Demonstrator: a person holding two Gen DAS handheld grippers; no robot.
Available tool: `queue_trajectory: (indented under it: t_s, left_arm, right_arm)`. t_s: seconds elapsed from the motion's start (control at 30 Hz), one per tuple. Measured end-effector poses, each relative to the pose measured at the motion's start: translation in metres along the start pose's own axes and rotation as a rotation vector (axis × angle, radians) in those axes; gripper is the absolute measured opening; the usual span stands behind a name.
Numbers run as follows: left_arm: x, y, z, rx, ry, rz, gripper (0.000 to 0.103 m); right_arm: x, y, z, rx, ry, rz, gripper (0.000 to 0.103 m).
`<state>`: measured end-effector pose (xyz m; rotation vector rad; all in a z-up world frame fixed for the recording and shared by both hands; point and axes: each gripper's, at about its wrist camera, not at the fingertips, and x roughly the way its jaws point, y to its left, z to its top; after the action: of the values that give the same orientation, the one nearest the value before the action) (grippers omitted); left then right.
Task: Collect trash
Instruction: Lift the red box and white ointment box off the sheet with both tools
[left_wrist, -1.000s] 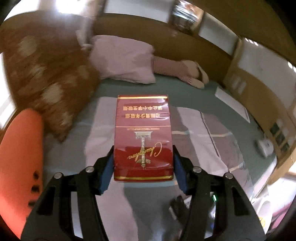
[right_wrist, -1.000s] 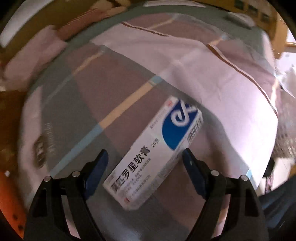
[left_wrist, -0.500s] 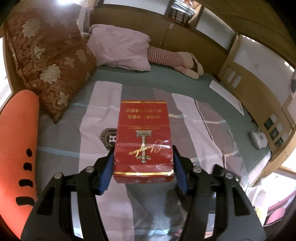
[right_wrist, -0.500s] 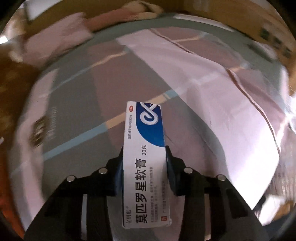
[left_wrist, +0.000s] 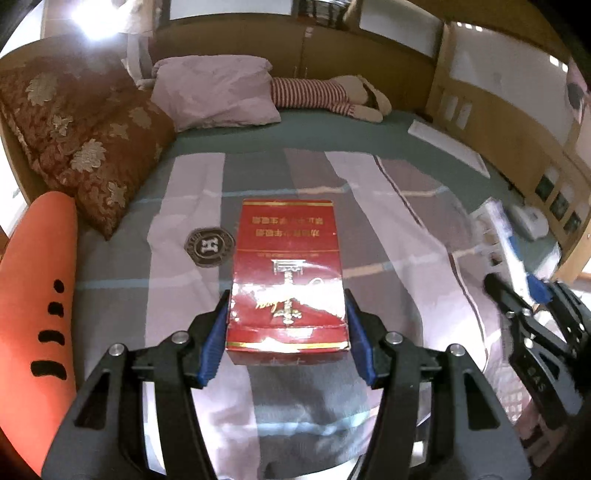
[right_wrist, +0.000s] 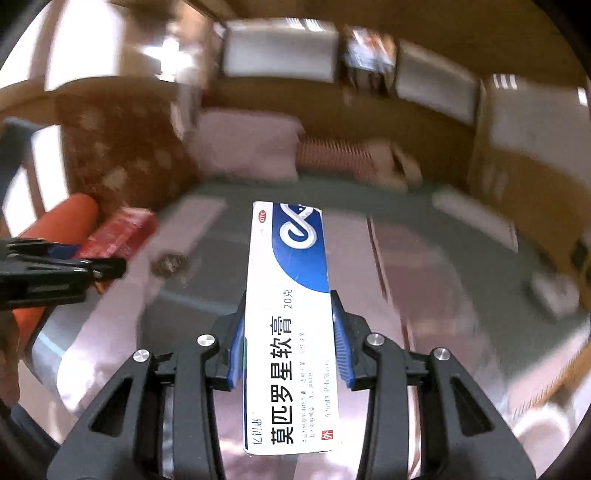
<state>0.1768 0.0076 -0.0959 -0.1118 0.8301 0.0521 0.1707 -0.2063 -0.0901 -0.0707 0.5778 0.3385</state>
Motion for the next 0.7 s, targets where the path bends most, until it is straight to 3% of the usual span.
queue_trajectory:
  t_s: [0.1, 0.2, 0.7]
  left_arm:
    - [0.008, -0.011, -0.004, 0.015, 0.024, -0.014, 0.058]
    - [0.011, -0.016, -0.005, 0.043, 0.016, 0.014, 0.058]
    - [0.011, -0.009, -0.005, 0.011, 0.021, 0.0, 0.058]
  right_arm:
    - [-0.006, -0.005, 0.004, -0.007, -0.043, -0.023, 0.04]
    - [0.004, -0.004, 0.003, -0.016, -0.004, -0.006, 0.04]
    - [0.01, 0.002, 0.004, -0.02, -0.015, 0.002, 0.04]
